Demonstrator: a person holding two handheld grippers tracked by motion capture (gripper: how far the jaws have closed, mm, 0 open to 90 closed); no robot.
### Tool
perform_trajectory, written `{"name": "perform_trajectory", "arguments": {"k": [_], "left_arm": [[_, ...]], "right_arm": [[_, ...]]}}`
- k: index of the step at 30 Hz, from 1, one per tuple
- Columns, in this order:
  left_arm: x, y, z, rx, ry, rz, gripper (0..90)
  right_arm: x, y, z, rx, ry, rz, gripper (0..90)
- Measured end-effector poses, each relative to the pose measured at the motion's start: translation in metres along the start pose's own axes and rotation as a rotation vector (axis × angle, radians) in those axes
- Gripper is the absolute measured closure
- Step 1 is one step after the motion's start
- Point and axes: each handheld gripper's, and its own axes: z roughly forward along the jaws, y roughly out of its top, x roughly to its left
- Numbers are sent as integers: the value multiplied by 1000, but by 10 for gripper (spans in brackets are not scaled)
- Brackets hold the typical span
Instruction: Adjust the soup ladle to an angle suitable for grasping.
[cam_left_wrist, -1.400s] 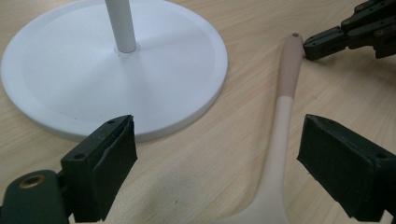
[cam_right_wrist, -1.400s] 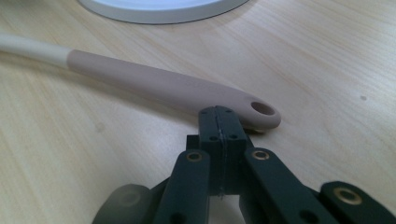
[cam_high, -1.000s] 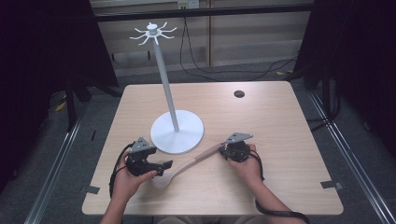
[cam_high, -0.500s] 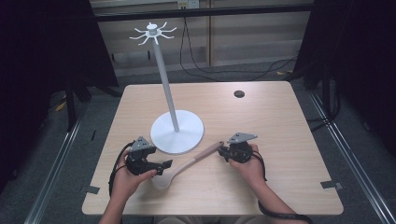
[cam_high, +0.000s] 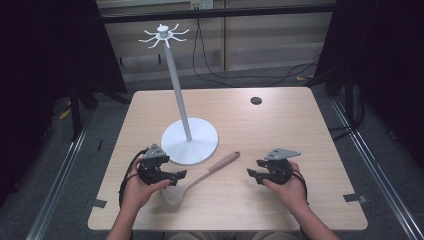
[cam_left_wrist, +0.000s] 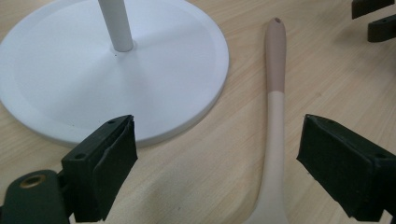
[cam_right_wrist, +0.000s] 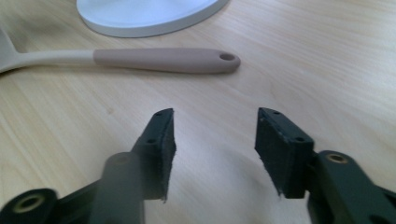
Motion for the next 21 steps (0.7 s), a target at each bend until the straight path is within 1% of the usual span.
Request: {"name": "perform_trajectory", "arguments": {"k": [2,3,4,6,8,9,10,11,12,13,15,17,19,20,21], "left_arm": [[0,2,0,9,-2,-3,120],[0,3,0,19,5,3,125],[0,5,0,26,5,2,130],[0,9,0,31,2,-4,138],[-1,14,1,56,-1,9,139],[-2,16,2,75,-2,18,139],[-4,19,5,94,-8,17,139],[-5,21,7,115,-3,34,139],[-6,23,9,124,-3,32,139],[-7,26,10,141,-10,47,140],[-9,30,15,153,-18,52,143],[-12,34,19,164,-29,56,146],[-14,39,23,176,-32,68,150],[-17,42,28,181,-35,70,154],[-17,42,28,181,-35,70,157]], "right_arm": [[-2,-2,-5,8,-9,7,374],[-2,-3,-7,10,-12,12,351],[-3,-4,-9,13,-4,15,332],[-3,-6,-13,21,-9,4,276],[-3,-7,-13,26,-6,5,265],[-3,-8,-14,25,-8,15,258],[-4,-9,-15,17,-5,19,244],[-4,-9,-15,17,-5,19,244],[-4,-10,-16,19,-4,17,243],[-4,-10,-16,17,-1,18,237],[-5,-9,-17,13,-2,15,227],[-6,-9,-19,5,6,22,222],[-6,-9,-20,0,6,29,217],[-7,-9,-21,-2,3,28,215],[-7,-9,-21,-2,3,28,215]]}}
